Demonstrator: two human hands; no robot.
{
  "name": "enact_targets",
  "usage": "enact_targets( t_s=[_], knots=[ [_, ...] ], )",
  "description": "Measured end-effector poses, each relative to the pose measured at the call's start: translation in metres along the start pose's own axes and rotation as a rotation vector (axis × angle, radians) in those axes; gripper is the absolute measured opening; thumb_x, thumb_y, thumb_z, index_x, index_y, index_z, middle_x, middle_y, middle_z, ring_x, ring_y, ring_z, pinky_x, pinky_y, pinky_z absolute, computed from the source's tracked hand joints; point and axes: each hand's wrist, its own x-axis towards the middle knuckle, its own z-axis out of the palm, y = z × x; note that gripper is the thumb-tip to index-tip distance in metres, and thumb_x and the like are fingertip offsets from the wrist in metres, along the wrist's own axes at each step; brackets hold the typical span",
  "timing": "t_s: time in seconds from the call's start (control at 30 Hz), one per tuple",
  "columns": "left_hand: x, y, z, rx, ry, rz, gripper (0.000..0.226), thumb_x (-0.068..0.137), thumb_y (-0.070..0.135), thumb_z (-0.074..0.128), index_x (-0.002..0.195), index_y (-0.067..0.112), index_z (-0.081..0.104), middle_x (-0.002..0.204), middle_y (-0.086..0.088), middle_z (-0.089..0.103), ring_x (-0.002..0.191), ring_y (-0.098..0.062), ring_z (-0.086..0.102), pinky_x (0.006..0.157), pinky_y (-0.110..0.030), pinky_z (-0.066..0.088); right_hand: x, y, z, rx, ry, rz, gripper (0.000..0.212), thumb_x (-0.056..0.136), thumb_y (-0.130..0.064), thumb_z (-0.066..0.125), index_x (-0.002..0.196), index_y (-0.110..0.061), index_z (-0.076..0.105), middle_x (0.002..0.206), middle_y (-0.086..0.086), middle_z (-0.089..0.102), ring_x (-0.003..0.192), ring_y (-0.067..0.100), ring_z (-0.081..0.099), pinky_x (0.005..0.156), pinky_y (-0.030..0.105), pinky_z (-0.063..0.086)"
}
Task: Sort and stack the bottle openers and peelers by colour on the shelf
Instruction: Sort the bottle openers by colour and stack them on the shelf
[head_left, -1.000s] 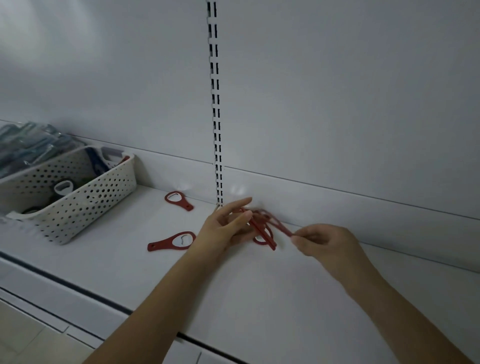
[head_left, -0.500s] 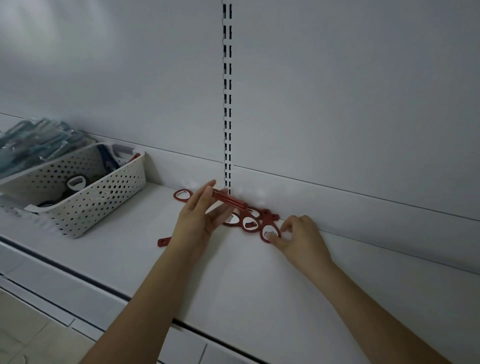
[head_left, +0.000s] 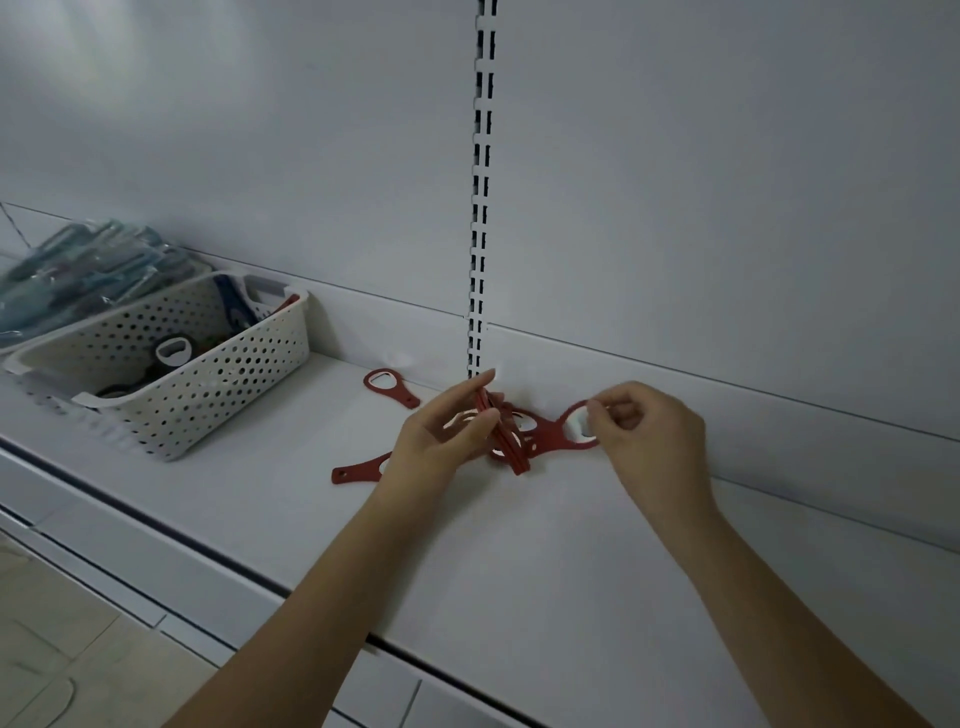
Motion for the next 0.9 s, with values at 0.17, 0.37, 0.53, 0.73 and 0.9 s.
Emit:
enact_targets(
  t_s=[0.17, 0.37, 0.53, 0.73, 0.9],
  knots=[
    [-0.007, -0.005, 0.008, 0.263, -0.051, 0.106, 0.054, 0.084, 0.006, 0.076, 0.133, 0.022, 0.062, 0.093, 0.015, 0.070, 0.084, -0.003, 0.064, 0.082, -0.018, 0.051, 0.001, -0.024, 0.022, 0.013, -0.196, 0.019, 0.017, 0.081, -0.030, 0.077, 0.072, -0.018, 0.070, 0.059, -0.006, 0.068, 0.052, 0.004, 0.065, 0.061, 0.025, 0.057],
    [-0.005, -0.016, 0.010, 0.402, -0.091, 0.181, 0.049, 0.082, 0.012, 0.079, 0.128, 0.020, 0.064, 0.113, 0.004, 0.070, 0.105, -0.011, 0.068, 0.095, -0.029, 0.054, -0.003, -0.017, 0.030, 0.048, -0.309, 0.045, 0.020, 0.091, -0.025, 0.066, 0.073, -0.020, 0.072, 0.066, -0.007, 0.070, 0.062, 0.002, 0.066, 0.064, 0.016, 0.052],
    [0.000, -0.029, 0.010, 0.476, -0.114, 0.211, 0.047, 0.085, 0.012, 0.074, 0.130, 0.024, 0.062, 0.116, 0.007, 0.064, 0.109, -0.020, 0.063, 0.092, -0.038, 0.056, -0.004, -0.011, 0.033, 0.344, -0.353, 0.244, 0.022, 0.093, -0.011, 0.059, 0.076, -0.013, 0.073, 0.070, 0.001, 0.072, 0.065, 0.012, 0.069, 0.059, 0.023, 0.053],
    [0.005, -0.031, 0.008, 0.385, -0.050, 0.148, 0.032, 0.087, 0.016, 0.071, 0.118, 0.022, 0.067, 0.112, -0.001, 0.069, 0.102, -0.021, 0.068, 0.090, -0.042, 0.057, -0.007, -0.003, 0.038, 0.472, -0.312, 0.302, 0.013, 0.092, -0.002, 0.058, 0.088, -0.009, 0.068, 0.077, 0.003, 0.071, 0.063, 0.010, 0.069, 0.056, 0.017, 0.050],
    [0.011, -0.016, -0.009, -0.148, 0.219, 0.060, 0.022, 0.096, 0.010, 0.060, 0.118, 0.010, 0.066, 0.110, -0.009, 0.071, 0.102, -0.025, 0.069, 0.092, -0.039, 0.056, 0.001, 0.017, 0.041, -0.014, -0.070, -0.037, 0.005, 0.092, -0.017, 0.062, 0.088, -0.020, 0.064, 0.087, -0.001, 0.066, 0.077, 0.012, 0.062, 0.066, 0.012, 0.041]
  ],
)
